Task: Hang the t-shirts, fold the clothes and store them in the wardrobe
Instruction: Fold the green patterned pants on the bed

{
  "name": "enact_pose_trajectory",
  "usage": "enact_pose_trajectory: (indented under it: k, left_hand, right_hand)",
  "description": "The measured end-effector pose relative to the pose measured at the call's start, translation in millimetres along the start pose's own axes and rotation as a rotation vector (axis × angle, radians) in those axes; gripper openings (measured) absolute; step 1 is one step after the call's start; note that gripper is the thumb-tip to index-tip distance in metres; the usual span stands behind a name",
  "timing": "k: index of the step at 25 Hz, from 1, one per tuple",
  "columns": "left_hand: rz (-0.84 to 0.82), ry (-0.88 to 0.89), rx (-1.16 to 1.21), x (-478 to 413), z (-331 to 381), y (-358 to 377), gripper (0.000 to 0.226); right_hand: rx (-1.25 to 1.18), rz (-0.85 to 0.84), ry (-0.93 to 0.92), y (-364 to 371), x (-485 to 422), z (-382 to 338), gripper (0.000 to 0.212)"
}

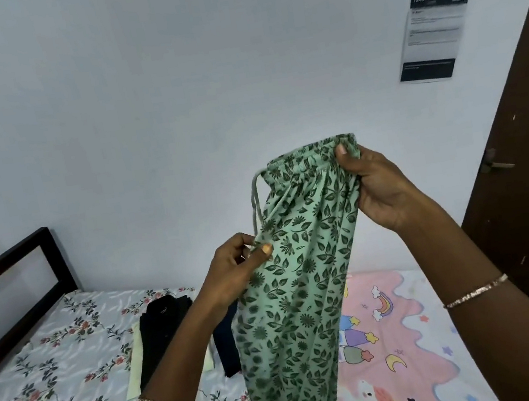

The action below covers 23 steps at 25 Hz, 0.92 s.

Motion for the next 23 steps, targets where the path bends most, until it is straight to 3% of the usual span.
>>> enact_pose_trajectory:
  k: [3, 5, 9, 15, 17, 20, 23]
  left_hand:
    - [-0.153, -0.147, -0.088, 3.4, -23.0, 14.2, 0.026]
    - [-0.161, -0.176, -0.165, 5.5, -41.4, 18.2, 0.016]
    - [0.119, -0.147, -0.03, -1.8, -53.0, 4.5, 0.017]
    - [0.257, -0.085, -0.203, -16.3, -47.6, -13.7, 0.014]
    - [0.191, -0.167, -0.131, -19.0, -51.2, -4.2, 0.016]
    - [0.008, -0.456, -0.029, -13.2, -61.2, 36.8, 0.039]
    - [-0.051, -0.601, 0.121, -7.9, -65.4, 74.4, 0.057]
  right_hand:
    - [-0.063, -0.011, 0.017, 0.6, -12.4, -12.0, 0.037]
    - [-0.061, -0.022, 0.007, 0.3, -20.0, -21.3, 0.037]
    - [-0.003, -0.007, -0.013, -11.4, -32.3, -36.6, 0.043]
    - [-0.057, 0.04, -0.02, -40.3, -38.8, -50.9, 0.048]
    - [-0.075, 0.045, -0.004, -46.7, -38.8, -52.9, 0.051]
    - [-0.082, 0.046, 0.014, -47.5, -38.2, -53.9, 0.053]
    - [-0.093, 0.055, 0.023, -47.2, -36.2, -56.2, 0.055]
Point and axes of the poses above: each hand's wrist, its own x-axis away from the middle knuckle, its own y-axis out of the palm, z = x × y, the point moved 5 cm from there along -x, towards the middle knuckle, and after that the axes turned 7 degrees about x, right-handed, at the moved point
